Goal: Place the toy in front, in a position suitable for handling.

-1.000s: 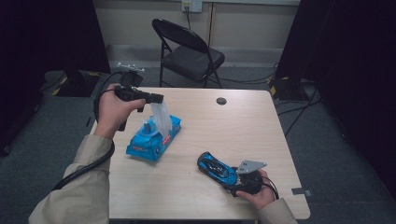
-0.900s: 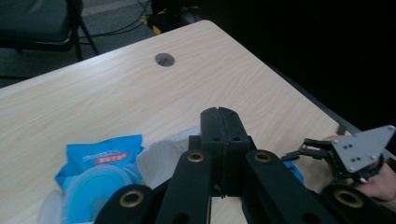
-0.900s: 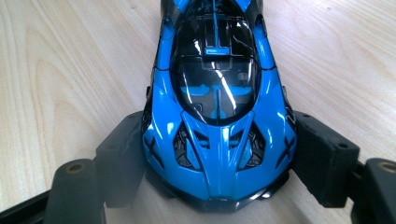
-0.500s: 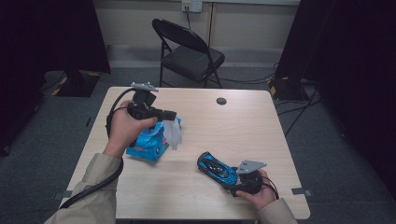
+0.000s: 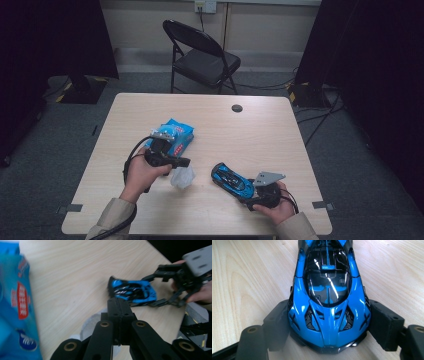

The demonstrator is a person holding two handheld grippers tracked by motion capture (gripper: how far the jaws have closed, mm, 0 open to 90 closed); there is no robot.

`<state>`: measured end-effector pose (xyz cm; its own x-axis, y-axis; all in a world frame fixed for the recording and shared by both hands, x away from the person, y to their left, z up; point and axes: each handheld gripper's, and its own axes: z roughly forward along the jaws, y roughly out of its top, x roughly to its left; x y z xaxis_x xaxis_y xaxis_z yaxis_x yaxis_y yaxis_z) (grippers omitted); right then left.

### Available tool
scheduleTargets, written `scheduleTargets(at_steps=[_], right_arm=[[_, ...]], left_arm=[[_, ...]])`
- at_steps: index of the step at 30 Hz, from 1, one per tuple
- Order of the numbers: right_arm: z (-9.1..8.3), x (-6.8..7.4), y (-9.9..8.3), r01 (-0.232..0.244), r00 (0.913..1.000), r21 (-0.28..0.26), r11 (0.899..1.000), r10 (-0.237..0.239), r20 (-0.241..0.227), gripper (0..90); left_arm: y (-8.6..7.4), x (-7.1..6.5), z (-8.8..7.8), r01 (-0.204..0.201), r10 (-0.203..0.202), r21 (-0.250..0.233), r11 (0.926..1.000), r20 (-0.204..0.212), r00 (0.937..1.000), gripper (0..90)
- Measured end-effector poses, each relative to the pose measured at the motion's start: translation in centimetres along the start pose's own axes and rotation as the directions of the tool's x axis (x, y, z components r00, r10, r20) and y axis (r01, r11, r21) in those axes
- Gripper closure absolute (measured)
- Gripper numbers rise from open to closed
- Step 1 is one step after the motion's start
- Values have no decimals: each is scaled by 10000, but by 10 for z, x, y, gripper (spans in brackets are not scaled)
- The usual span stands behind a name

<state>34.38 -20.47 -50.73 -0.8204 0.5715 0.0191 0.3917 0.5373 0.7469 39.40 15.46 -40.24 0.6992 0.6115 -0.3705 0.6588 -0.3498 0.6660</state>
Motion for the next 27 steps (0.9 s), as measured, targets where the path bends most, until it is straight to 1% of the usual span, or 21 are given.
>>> scheduleTargets(at_steps=[1, 3, 6, 8, 9, 11, 12, 13, 15, 16, 17, 18, 19, 20, 21, 23, 25, 26, 27], right_arm=[[0, 0, 0, 0, 10000, 0, 10000, 0, 0, 257], [0, 0, 0, 2, 10000, -2, 10000, -2, -4, 257], [0, 0, 0, 5, 10000, -1, 10000, -5, -4, 257], [0, 0, 0, 11, 10000, 0, 10000, -11, -10, 257], [0, 0, 0, 15, 10000, 1, 10000, -15, -12, 257], [0, 0, 0, 17, 10000, 1, 10000, -17, -13, 257], [0, 0, 0, 18, 10000, 1, 10000, -18, -12, 257], [0, 0, 0, 20, 10000, 2, 10000, -20, -10, 257], [0, 0, 0, 19, 10000, 0, 10000, -19, -11, 257], [0, 0, 0, 17, 10000, -1, 10000, -17, -12, 257], [0, 0, 0, 18, 10000, 1, 10000, -18, -12, 257], [0, 0, 0, 18, 10000, -1, 10000, -18, -13, 257], [0, 0, 0, 18, 10000, -1, 10000, -18, -13, 257], [0, 0, 0, 17, 10000, -1, 10000, -17, -13, 257], [0, 0, 0, 18, 10000, 1, 10000, -18, -11, 257], [0, 0, 0, 18, 10000, 1, 10000, -18, -11, 257], [0, 0, 0, 17, 10000, 2, 10000, -17, -8, 257], [0, 0, 0, 19, 10000, 1, 10000, -19, -8, 257], [0, 0, 0, 19, 10000, 1, 10000, -19, -8, 257]], left_arm=[[-6, 4, 4, 109, -109, 79, 9999, -67, 9999, 900], [-17, 11, 10, 225, -214, 252, 9994, -406, 9989, 900], [-33, 18, 17, 345, -317, 408, 9986, -660, 9973, 900], [-43, 21, 22, 408, -368, 602, 9974, -658, 9972, 900], [-48, 21, 24, 338, -286, 650, 9973, -799, 9964, 900], [-56, 22, 27, 316, -253, 747, 9967, -836, 9962, 899], [-59, 22, 27, 247, -186, 657, 9975, -922, 9956, 892], [-62, 22, 28, 184, -112, 691, 9974, -1021, 9947, 881], [-67, 22, 28, 84, -13, 647, 9979, -1083, 9941, 827], [-70, 21, 28, -1, 83, 769, 9970, -1062, 9943, 806], [-73, 20, 27, -133, 232, 867, 9961, -1143, 9932, 791], [-75, 18, 28, -214, 309, 759, 9969, -1263, 9915, 713], [-77, 18, 27, -332, 427, 734, 9967, -1322, 9903, 713], [-78, 18, 27, -426, 519, 699, 9966, -1367, 9893, 654], [-80, 18, 27, -390, 478, 649, 9971, -1394, 9891, 622], [-83, 17, 29, -447, 545, 697, 9966, -1457, 9878, 580], [-87, 18, 30, -804, 915, 795, 9936, -1474, 9848, 506], [-89, 19, 31, -926, 1034, 807, 9924, -1416, 9845, 484], [-91, 19, 31, -957, 1049, 721, 9928, -1372, 9850, 484]])
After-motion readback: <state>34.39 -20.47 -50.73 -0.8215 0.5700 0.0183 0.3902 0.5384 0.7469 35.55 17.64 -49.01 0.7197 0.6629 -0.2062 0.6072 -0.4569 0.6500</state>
